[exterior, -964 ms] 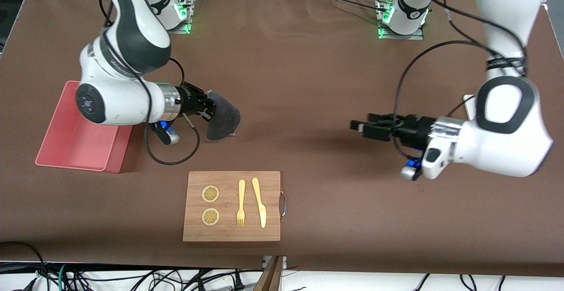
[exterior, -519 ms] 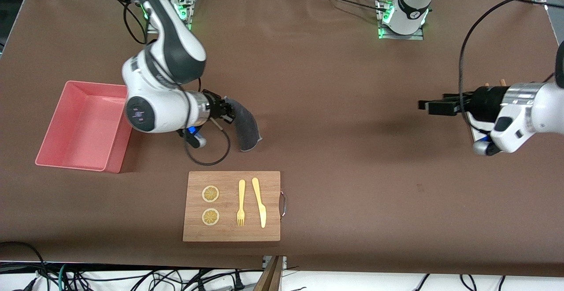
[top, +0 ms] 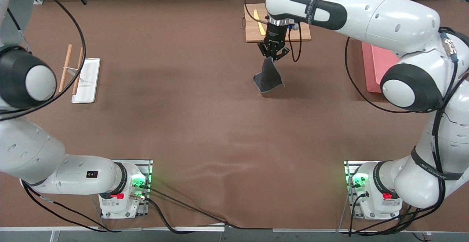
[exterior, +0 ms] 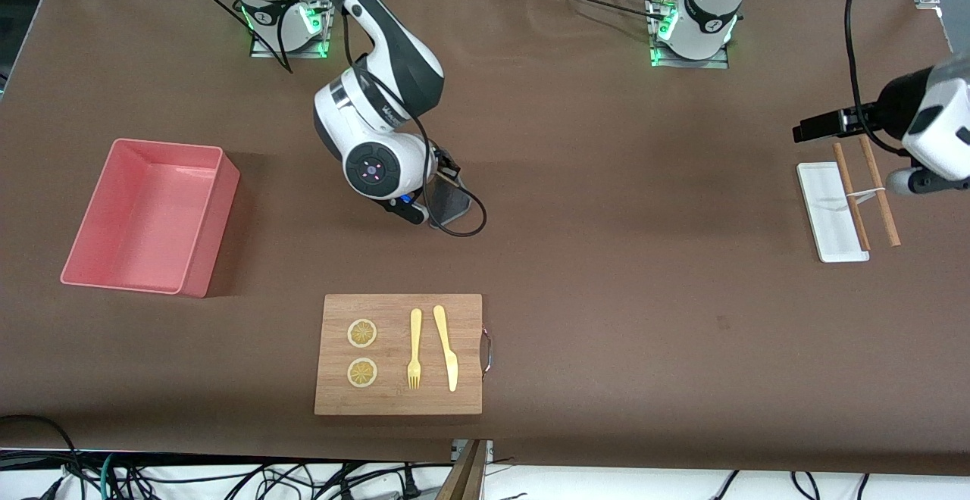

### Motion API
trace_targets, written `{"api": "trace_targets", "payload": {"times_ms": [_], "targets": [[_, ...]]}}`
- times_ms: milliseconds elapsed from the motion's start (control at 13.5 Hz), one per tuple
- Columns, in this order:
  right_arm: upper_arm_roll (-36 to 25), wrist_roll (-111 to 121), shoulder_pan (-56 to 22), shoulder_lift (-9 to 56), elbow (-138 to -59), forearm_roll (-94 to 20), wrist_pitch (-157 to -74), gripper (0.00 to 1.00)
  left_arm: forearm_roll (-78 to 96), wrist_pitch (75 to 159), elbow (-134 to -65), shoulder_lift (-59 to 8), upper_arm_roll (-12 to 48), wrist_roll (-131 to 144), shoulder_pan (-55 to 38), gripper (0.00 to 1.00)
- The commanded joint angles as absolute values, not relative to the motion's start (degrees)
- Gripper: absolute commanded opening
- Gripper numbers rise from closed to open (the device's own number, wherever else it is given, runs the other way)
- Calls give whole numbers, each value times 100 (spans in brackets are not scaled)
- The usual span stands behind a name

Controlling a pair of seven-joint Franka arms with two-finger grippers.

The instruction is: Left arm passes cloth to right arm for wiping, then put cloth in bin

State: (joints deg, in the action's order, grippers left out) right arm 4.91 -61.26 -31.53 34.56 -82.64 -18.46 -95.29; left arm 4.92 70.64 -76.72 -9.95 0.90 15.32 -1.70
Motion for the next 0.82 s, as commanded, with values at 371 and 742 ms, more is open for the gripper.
{"api": "trace_targets", "payload": {"times_ms": [371,742], "targets": [[396,-5547,-3077,3621,-8455,-1179,-9378,0,-554,8904,-8969,-516,440,1214,-106,100],[396,-4345,-2348,3613,-8508,-793,-9028,0,-501,8710,-8754,-633,448,1143,-79,100]]}}
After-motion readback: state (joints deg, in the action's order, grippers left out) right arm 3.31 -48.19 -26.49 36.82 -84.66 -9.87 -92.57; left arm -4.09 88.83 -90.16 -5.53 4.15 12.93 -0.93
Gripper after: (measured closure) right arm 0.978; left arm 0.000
